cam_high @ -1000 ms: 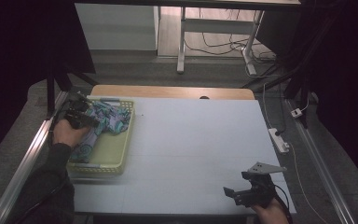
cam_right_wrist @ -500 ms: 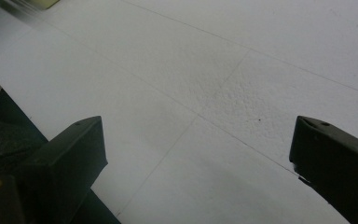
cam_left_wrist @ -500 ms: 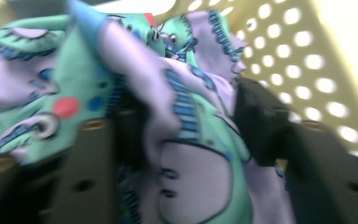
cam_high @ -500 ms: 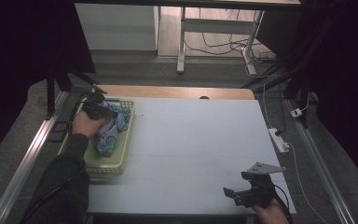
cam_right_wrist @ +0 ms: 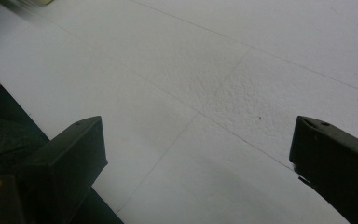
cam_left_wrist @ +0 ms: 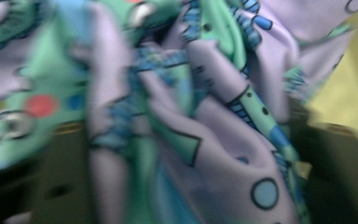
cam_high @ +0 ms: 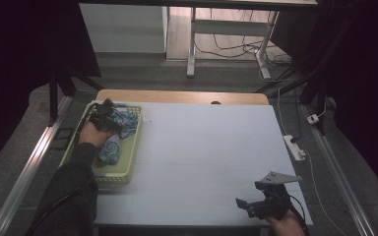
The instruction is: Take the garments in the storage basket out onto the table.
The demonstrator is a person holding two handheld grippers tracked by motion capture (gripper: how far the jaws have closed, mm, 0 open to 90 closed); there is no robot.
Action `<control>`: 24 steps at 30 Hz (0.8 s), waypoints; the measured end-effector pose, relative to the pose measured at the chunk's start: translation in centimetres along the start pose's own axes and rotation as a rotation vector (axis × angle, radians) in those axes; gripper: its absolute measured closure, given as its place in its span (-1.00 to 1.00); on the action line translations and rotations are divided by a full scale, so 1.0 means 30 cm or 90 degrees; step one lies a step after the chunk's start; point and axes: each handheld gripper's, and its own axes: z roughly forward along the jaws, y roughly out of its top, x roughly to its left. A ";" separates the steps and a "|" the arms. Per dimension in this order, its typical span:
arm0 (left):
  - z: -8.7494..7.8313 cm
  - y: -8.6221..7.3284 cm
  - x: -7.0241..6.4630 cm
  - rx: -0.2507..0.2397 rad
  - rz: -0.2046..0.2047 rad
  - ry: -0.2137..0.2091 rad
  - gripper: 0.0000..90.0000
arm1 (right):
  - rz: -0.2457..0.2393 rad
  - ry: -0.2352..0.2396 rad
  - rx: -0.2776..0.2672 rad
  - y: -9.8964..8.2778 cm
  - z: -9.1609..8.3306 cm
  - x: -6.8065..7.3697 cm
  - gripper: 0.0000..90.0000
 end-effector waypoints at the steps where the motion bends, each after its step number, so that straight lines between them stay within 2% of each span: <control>1: 0.000 0.000 0.000 0.000 0.000 0.000 0.18 | 0.000 0.000 0.001 0.000 0.000 0.000 -0.91; 2: -0.009 -0.004 0.007 0.005 -0.012 -0.014 0.30 | 0.001 0.000 0.002 0.000 0.000 0.001 -0.91; 4: -0.013 -0.004 0.009 0.007 -0.018 -0.020 0.47 | 0.000 0.000 0.002 0.001 0.001 0.002 -0.91; 7: -0.033 0.001 0.019 0.017 -0.042 -0.052 0.52 | -0.001 0.000 0.001 0.000 0.000 0.001 -0.91; 10: -0.078 0.004 0.015 0.008 -0.023 -0.065 0.53 | 0.002 -0.001 0.001 0.000 0.000 -0.001 -0.91; 12: -0.092 0.004 0.016 0.005 -0.021 -0.071 0.54 | 0.002 -0.001 0.001 0.001 0.000 -0.001 -0.91; 14: -0.140 0.002 0.026 -0.019 -0.024 -0.097 0.54 | 0.002 -0.001 0.002 0.001 0.001 0.000 -0.91; 15: -0.140 0.002 0.026 -0.019 -0.024 -0.097 0.54 | 0.002 -0.002 0.002 0.001 0.001 0.000 -0.91; 16: -0.175 -0.002 0.032 -0.038 -0.023 -0.106 0.54 | 0.001 -0.002 0.003 0.001 0.001 0.001 -0.91; 17: -0.175 -0.002 0.032 -0.038 -0.023 -0.106 0.54 | 0.001 -0.002 0.003 0.001 0.002 0.001 -0.91; 19: -0.226 -0.010 0.039 -0.066 -0.016 -0.117 0.54 | 0.002 -0.002 0.003 0.001 0.002 0.001 -0.91; 20: -0.226 -0.010 0.039 -0.066 -0.016 -0.117 0.54 | 0.002 -0.002 0.004 0.001 0.002 0.000 -0.91; 21: -0.259 -0.015 0.041 -0.084 -0.013 -0.126 0.54 | 0.002 -0.002 0.004 0.001 0.002 0.000 -0.91; 23: -0.275 -0.016 0.041 -0.092 -0.011 -0.132 0.54 | 0.001 -0.004 0.005 0.002 0.003 0.001 -0.91; 24: -0.308 -0.016 0.040 -0.108 -0.004 -0.138 0.54 | 0.000 -0.004 0.005 0.002 0.003 0.001 -0.91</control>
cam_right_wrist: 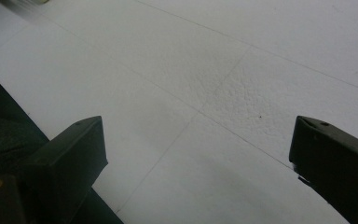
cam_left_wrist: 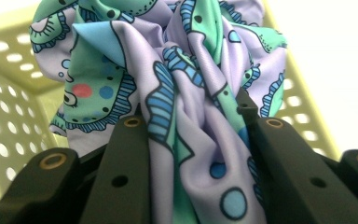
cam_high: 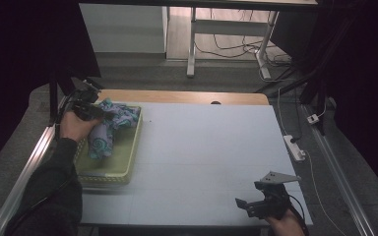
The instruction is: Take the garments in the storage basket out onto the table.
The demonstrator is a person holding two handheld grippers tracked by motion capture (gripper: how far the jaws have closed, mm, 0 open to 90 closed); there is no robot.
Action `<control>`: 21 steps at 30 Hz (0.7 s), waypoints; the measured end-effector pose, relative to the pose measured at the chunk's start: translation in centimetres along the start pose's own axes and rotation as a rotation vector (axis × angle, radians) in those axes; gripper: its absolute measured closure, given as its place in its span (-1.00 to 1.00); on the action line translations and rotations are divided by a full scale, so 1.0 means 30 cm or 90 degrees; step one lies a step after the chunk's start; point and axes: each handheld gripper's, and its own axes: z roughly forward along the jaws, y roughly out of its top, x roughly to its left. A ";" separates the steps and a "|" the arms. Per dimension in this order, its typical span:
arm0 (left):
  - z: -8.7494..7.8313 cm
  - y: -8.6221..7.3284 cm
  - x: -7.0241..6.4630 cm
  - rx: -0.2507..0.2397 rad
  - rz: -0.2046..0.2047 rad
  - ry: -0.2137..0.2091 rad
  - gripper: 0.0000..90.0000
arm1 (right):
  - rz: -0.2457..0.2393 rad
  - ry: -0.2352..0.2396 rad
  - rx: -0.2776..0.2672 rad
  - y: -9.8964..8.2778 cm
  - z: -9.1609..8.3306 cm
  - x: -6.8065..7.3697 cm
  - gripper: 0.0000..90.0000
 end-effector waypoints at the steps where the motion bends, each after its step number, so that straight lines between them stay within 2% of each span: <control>1: -0.015 0.003 -0.006 -0.007 0.005 -0.002 0.54 | 0.000 0.000 0.000 0.000 0.000 0.000 -0.91; 3: -0.029 0.006 -0.014 -0.015 0.010 -0.005 0.54 | -0.001 0.001 0.001 0.000 0.001 0.001 -0.91; 5: -0.069 0.019 -0.040 -0.031 0.030 -0.008 0.54 | 0.000 0.001 0.001 0.000 0.001 0.000 -0.91; 8: -0.093 0.028 -0.056 -0.039 0.039 -0.011 0.53 | 0.000 0.000 0.001 0.000 0.001 0.000 -0.91; 10: -0.125 0.041 -0.076 -0.052 0.049 -0.027 0.53 | 0.000 0.000 0.001 0.000 0.000 0.000 -0.91; 13: -0.149 0.052 -0.095 -0.066 0.054 -0.042 0.53 | 0.001 0.000 0.001 0.000 0.000 0.000 -0.91; 21: -0.199 0.073 -0.140 -0.092 0.075 -0.059 0.53 | 0.000 0.000 0.000 0.000 0.000 0.000 -0.91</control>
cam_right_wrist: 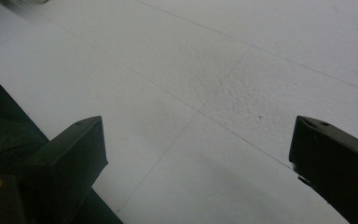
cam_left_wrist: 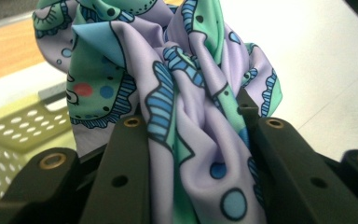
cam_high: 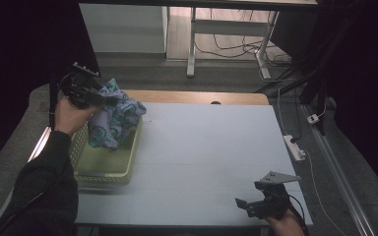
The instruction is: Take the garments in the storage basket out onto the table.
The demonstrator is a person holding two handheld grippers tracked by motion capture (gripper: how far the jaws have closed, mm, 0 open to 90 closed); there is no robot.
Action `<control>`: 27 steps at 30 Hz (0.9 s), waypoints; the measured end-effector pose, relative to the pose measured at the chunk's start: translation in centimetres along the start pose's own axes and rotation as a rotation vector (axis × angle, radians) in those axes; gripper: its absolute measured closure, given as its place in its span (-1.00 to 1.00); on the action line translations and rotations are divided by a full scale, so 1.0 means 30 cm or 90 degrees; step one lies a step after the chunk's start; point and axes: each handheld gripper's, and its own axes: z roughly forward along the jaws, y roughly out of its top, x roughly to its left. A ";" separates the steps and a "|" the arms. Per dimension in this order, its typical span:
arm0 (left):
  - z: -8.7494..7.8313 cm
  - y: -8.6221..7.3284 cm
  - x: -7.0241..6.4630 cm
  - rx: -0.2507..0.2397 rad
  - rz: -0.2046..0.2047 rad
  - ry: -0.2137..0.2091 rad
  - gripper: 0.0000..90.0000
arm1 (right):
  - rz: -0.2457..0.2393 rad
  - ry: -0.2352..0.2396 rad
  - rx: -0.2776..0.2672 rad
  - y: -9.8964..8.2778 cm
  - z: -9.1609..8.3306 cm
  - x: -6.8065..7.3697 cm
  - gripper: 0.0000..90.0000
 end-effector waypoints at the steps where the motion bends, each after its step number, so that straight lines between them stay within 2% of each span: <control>1: -0.006 0.005 -0.008 -0.004 0.005 -0.003 0.53 | 0.000 0.000 0.000 0.000 0.000 0.000 -0.91; 5: -0.037 0.032 -0.052 -0.031 0.023 -0.027 0.53 | -0.001 -0.001 0.000 0.000 0.000 0.000 -0.91; 12: -0.071 0.073 -0.114 -0.051 0.053 -0.049 0.53 | -0.002 0.000 0.000 0.000 0.000 0.001 -0.90; 15: -0.084 0.097 -0.148 -0.063 0.065 -0.071 0.53 | -0.002 0.000 0.000 0.000 0.000 0.001 -0.90; 27: -0.070 0.183 -0.293 -0.076 0.122 -0.124 0.52 | -0.004 0.001 -0.002 0.000 -0.001 0.001 -0.90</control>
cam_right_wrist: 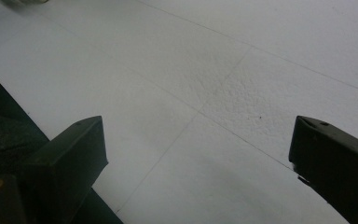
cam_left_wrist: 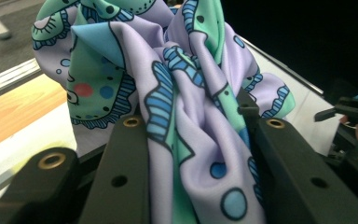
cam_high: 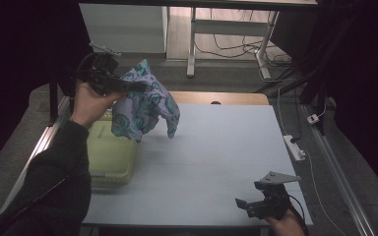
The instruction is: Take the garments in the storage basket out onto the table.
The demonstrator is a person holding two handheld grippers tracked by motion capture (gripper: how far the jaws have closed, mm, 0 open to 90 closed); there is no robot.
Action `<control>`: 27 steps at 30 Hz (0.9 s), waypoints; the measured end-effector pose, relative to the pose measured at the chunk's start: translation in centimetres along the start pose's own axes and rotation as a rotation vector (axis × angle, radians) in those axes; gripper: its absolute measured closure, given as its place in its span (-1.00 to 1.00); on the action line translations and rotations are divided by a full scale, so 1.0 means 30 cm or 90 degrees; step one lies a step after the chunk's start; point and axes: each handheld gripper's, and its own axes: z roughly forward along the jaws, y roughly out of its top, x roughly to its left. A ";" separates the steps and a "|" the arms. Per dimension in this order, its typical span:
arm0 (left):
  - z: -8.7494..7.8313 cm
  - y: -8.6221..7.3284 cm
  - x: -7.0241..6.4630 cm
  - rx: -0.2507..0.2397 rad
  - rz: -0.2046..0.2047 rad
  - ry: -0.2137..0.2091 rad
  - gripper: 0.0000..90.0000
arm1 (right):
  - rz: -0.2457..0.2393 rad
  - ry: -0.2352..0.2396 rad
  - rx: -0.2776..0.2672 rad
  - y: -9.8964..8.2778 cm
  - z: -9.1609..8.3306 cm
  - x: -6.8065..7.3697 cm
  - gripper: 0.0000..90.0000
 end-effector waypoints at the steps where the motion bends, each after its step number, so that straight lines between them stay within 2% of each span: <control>1: 0.004 0.006 -0.007 -0.001 0.003 -0.004 0.52 | 0.000 0.000 0.000 0.000 0.000 0.000 -0.90; 5: 0.042 0.039 -0.053 -0.003 0.022 -0.035 0.52 | -0.002 0.000 -0.002 0.000 0.000 0.001 -0.90; 12: 0.099 0.064 -0.097 0.002 0.043 -0.062 0.52 | -0.003 0.001 -0.002 -0.001 -0.001 0.001 -0.90; 17: 0.153 0.077 -0.130 0.009 0.057 -0.077 0.52 | -0.004 0.001 -0.003 -0.001 -0.002 0.001 -0.90; 27: 0.259 0.077 -0.178 0.030 0.082 -0.087 0.51 | -0.006 0.001 -0.003 -0.001 -0.003 0.002 -0.90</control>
